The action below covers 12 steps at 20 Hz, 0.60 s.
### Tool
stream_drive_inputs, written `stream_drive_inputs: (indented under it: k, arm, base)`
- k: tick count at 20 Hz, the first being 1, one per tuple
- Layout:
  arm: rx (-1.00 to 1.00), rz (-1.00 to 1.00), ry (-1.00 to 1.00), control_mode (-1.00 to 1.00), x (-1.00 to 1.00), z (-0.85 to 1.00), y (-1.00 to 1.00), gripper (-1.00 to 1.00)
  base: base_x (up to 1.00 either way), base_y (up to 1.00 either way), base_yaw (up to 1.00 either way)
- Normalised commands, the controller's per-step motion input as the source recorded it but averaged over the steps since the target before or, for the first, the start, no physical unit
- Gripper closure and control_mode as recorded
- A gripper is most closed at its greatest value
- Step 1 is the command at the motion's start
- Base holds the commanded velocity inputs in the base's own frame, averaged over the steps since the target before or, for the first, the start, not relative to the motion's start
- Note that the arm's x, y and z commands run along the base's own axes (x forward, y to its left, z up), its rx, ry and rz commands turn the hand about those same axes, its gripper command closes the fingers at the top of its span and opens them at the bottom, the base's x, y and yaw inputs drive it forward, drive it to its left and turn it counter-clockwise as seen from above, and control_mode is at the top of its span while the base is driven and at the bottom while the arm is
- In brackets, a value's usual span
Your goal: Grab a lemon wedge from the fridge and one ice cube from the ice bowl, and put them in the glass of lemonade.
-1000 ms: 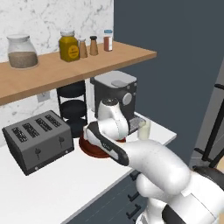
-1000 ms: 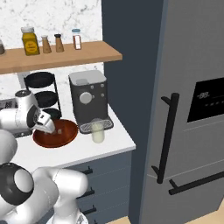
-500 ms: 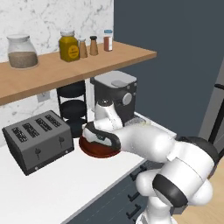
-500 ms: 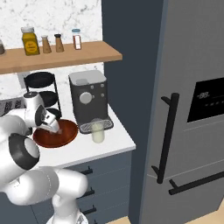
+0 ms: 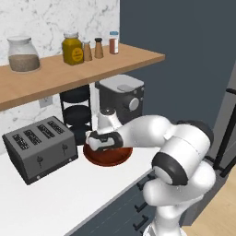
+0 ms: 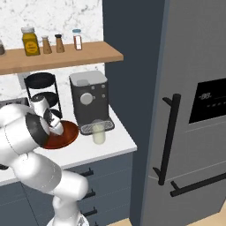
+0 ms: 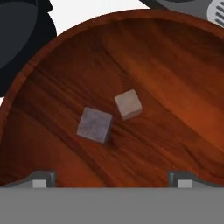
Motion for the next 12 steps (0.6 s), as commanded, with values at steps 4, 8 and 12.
stream_drive_inputs:
  k: [4, 8, 12]
  arm:
    - [0.00, -0.08, 0.00, -1.00, 0.39, -0.28, 0.19, -1.00]
    - [0.00, -0.10, 0.00, -1.00, 0.44, -0.21, 0.19, -1.00]
    - [0.00, -0.10, 0.00, -1.00, 0.37, -0.23, 0.12, -1.00]
  base:
    - [0.00, 0.00, 0.00]
    - [0.00, 0.00, 0.00]
    - [0.00, 0.00, 0.00]
